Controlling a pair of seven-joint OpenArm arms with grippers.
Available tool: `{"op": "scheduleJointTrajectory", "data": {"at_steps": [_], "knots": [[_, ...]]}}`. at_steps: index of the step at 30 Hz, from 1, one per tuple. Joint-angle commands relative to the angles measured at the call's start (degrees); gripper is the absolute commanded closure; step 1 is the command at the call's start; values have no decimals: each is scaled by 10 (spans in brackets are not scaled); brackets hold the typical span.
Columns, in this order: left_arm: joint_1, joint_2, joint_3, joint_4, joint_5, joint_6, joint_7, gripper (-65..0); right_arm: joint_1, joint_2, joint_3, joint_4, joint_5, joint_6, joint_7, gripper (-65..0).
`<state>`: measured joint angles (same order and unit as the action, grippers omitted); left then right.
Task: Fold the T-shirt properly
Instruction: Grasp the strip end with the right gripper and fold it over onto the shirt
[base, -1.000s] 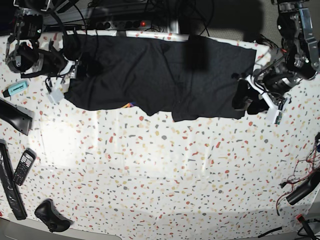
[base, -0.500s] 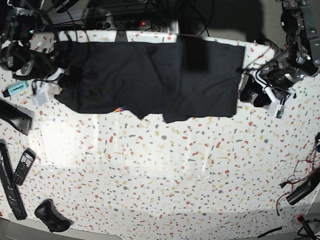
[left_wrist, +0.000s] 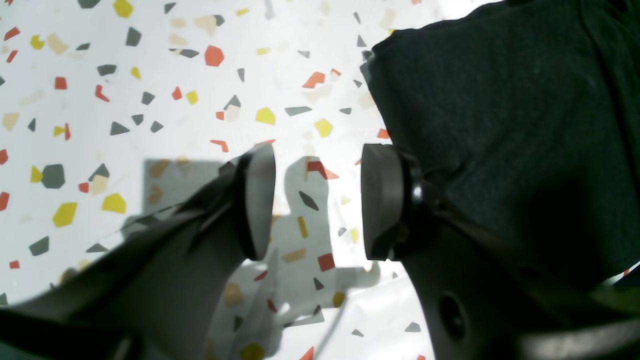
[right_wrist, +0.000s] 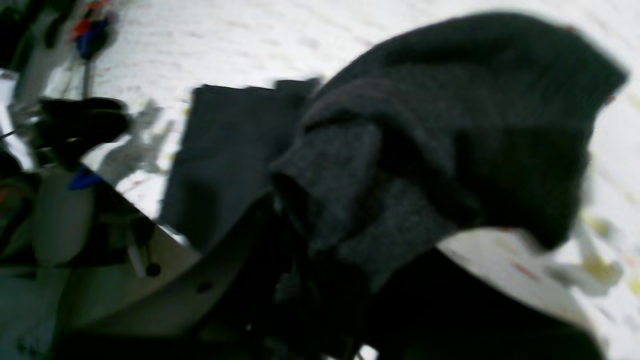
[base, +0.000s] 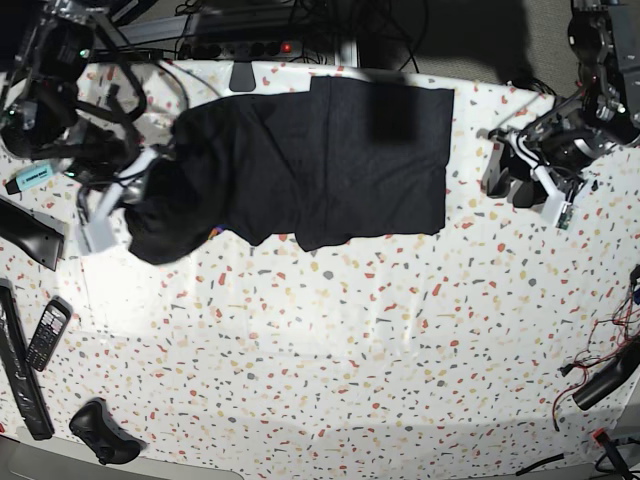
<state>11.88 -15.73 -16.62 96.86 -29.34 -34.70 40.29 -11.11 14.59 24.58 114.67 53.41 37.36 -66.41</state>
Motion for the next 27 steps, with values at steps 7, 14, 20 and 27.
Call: {"op": "scheduleJointTrajectory", "data": {"at_steps": [7,14,20,27], "knots": [[-3,-7,-2,10,-7,-1,-8,-267,27,-83,-131,27,-25,1,13,0],[-3,-7,-2,10,-7,-1,8,-267,60,-175,-234,27,-157,-14,34,0],[-3,-7,-2,10,-7,-1,8,-267,62,-225,-290,26,-219,-19,40,0],[-3,-7,-2,10,-7,-1,8,-267,62,-235,-302,26,-220,-29,45,0]]}}
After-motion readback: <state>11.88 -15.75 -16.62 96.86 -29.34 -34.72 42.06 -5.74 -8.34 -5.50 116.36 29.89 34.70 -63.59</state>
